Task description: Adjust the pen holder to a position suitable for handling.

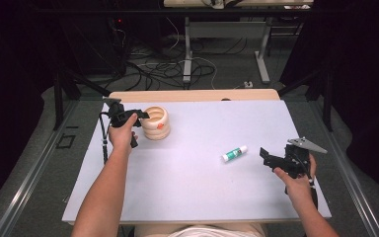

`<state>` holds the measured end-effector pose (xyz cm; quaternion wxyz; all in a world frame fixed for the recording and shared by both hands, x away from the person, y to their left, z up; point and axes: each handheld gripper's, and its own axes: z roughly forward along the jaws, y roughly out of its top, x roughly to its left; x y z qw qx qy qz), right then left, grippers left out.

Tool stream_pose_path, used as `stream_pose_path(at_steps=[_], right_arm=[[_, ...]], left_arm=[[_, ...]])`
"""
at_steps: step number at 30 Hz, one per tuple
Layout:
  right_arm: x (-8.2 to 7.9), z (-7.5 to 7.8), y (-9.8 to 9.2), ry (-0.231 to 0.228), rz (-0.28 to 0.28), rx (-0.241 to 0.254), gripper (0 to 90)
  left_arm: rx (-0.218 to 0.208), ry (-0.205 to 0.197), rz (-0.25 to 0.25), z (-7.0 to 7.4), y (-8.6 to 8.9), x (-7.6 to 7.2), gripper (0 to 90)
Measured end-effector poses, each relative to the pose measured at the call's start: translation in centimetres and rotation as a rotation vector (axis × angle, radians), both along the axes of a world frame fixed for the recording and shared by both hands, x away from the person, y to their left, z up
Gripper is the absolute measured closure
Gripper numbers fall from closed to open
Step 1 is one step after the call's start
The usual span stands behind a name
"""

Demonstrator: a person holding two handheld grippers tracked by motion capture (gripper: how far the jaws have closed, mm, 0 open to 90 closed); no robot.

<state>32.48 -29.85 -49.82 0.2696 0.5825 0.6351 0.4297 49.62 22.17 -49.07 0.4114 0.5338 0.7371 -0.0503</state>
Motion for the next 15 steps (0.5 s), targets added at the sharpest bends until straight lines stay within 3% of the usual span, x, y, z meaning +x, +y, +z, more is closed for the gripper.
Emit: stream_pose_path(at_steps=[1, 7, 11, 13, 15], right_arm=[[0.09, -0.1, 0.03, -0.016, -0.002, 0.006, 1.3], [0.05, -0.06, 0.01, -0.005, 0.001, 0.014, 1.6], [-0.06, 0.07, -0.03, 0.012, 0.004, 0.004, 1.7], [0.12, -0.13, 0.02, -0.018, 0.0, 0.008, 1.8], [0.1, -0.14, 0.07, -0.012, -0.003, 0.013, 1.8]], left_arm=[[-0.01, 0.005, 0.013, -0.06, -0.06, 0.07, 47.9], [-0.03, 0.043, 0.003, -0.32, 0.11, 0.18, 51.6], [-0.033, 0.048, 0.0, -0.4, -0.03, 0.22, 53.7], [-0.042, 0.051, -0.003, -0.36, 0.01, 0.21, 56.1], [-0.045, 0.051, 0.004, -0.4, 0.03, 0.22, 56.3]])
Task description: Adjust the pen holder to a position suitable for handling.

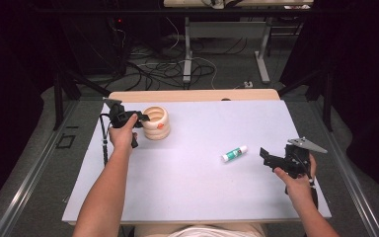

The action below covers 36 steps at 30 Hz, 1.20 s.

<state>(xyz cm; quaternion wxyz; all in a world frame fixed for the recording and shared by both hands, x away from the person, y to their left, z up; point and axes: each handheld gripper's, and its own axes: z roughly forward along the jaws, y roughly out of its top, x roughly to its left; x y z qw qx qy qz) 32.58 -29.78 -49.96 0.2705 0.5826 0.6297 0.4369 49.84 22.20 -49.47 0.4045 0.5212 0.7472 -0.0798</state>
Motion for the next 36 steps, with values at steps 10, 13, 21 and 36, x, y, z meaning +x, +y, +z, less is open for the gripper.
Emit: stream_pose_path(at_steps=[10, 13, 21, 36], right_arm=[[0.0, 0.0, 0.0, -0.004, 0.005, -0.003, 2.0], [-0.1, 0.1, -0.1, 0.004, 0.005, -0.004, 2.0], [-0.1, 0.1, -0.1, 0.009, 0.007, 0.004, 2.1], [-0.1, 0.1, -0.1, 0.007, 0.007, 0.005, 2.4]], left_arm=[[-0.026, 0.001, 0.015, 0.2, -0.1, 0.0, 62.7], [-0.016, 0.003, 0.013, 0.2, -0.2, 0.0, 63.4], [0.009, 0.009, 0.006, 0.3, 0.0, -0.1, 65.3], [0.027, 0.003, -0.063, 1.1, -1.0, -0.8, 72.8]])
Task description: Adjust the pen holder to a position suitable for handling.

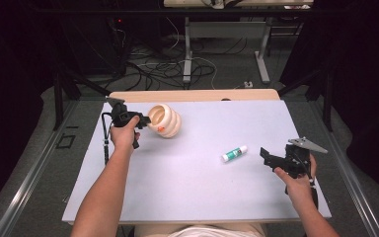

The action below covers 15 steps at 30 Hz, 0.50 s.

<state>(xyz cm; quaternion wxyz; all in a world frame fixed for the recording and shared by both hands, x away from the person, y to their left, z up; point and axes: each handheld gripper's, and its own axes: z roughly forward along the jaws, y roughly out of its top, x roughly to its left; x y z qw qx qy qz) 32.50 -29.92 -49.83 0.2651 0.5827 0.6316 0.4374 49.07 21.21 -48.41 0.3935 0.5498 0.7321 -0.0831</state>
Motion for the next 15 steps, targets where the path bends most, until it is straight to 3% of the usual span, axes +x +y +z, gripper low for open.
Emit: stream_pose_path(at_steps=[15], right_arm=[[-0.1, 0.1, 0.1, 0.005, -0.009, 0.0, 2.9]], left_arm=[[0.047, 0.002, -0.154, 1.4, -2.1, -2.1, 72.6]])
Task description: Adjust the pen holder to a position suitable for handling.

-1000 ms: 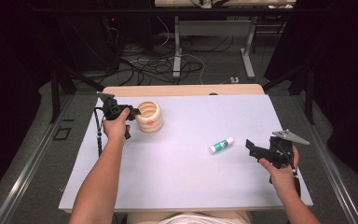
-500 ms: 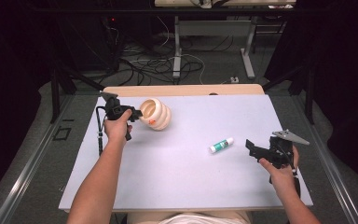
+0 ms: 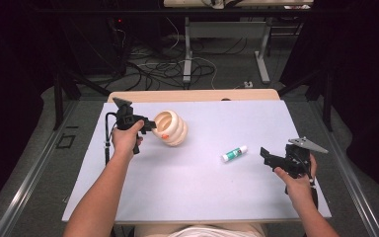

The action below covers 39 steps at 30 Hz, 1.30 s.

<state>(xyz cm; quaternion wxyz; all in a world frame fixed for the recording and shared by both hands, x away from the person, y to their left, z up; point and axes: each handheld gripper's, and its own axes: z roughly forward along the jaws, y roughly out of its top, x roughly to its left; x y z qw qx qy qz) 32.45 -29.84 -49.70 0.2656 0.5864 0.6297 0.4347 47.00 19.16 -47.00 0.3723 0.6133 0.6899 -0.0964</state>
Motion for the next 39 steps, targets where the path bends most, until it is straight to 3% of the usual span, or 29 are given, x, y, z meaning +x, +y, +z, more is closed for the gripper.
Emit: stream_pose_path(at_steps=[13, 17, 22, 27, 29, 31, 39], right_arm=[[0.0, 0.0, -0.1, -0.006, 0.001, -0.003, 3.0], [0.0, 0.0, -0.1, -0.009, 0.003, -0.002, 3.0], [0.0, 0.0, -0.1, -0.008, 0.001, -0.001, 3.1], [-0.1, 0.1, 0.0, -0.002, -0.003, 0.005, 3.1], [0.0, 0.0, 0.1, -0.027, -0.011, 0.012, 3.1], [-0.1, 0.1, 0.0, -0.004, -0.001, 0.002, 3.1], [0.0, 0.0, 0.0, -0.012, 0.006, 0.003, 3.1]], left_arm=[[-0.016, -0.016, -0.121, -0.1, -1.9, -2.3, 72.4], [-0.033, -0.001, -0.137, -0.3, -2.8, -3.0, 72.4], [-0.011, -0.01, -0.192, -0.4, -3.5, -3.6, 72.4], [-0.014, 0.003, -0.217, -0.5, -4.2, -4.4, 72.4], [-0.01, 0.008, -0.221, -0.6, -4.4, -4.7, 72.4], [0.003, 0.008, -0.24, -0.7, -4.6, -4.9, 72.4], [0.051, 0.025, -0.261, -1.0, -5.2, -5.4, 72.3]])
